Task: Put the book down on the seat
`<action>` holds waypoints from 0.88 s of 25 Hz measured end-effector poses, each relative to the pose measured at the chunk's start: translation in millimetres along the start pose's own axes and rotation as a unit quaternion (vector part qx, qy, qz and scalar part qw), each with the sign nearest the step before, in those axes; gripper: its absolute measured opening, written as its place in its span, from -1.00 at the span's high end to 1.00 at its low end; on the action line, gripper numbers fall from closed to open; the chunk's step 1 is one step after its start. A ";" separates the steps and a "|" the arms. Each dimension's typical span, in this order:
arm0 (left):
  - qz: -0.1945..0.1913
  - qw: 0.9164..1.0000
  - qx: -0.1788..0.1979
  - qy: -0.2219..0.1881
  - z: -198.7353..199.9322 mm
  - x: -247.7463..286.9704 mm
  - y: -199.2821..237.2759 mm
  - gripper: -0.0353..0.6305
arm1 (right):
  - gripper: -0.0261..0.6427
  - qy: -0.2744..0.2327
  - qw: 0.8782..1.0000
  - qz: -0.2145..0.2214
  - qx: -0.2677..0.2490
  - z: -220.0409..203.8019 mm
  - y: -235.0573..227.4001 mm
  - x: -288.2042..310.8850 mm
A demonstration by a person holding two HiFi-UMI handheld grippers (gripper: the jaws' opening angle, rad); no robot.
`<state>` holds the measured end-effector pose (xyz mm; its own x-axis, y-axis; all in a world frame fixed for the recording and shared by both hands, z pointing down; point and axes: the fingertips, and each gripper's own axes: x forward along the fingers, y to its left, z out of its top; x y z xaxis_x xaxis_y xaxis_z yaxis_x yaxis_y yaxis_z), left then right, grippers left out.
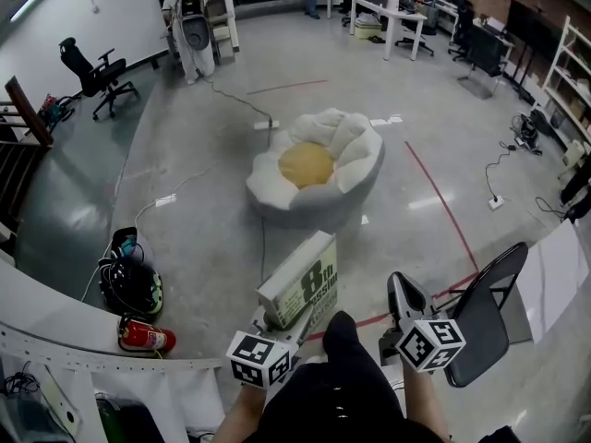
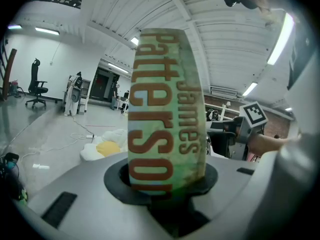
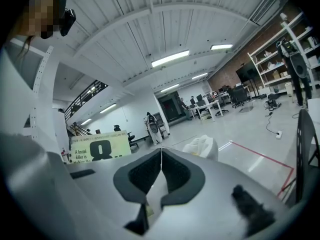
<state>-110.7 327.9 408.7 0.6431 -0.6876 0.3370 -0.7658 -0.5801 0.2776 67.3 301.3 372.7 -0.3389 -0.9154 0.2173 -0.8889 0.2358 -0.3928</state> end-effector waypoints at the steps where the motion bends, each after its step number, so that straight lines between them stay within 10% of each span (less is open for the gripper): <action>1: 0.000 1.000 0.002 0.000 2.0 3.6 1.9 0.41 | 0.89 0.001 1.000 0.001 -0.001 1.3 -1.2 4.3; 22: 0.033 0.999 -0.002 -0.022 81.7 130.3 67.7 0.41 | 0.89 0.012 0.999 0.043 -0.019 72.3 -59.5 156.4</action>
<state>-78.3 163.4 397.8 0.5900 -0.7437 0.3144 -0.8070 -0.5309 0.2587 89.4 120.6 365.4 -0.4211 -0.8832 0.2066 -0.8671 0.3252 -0.3773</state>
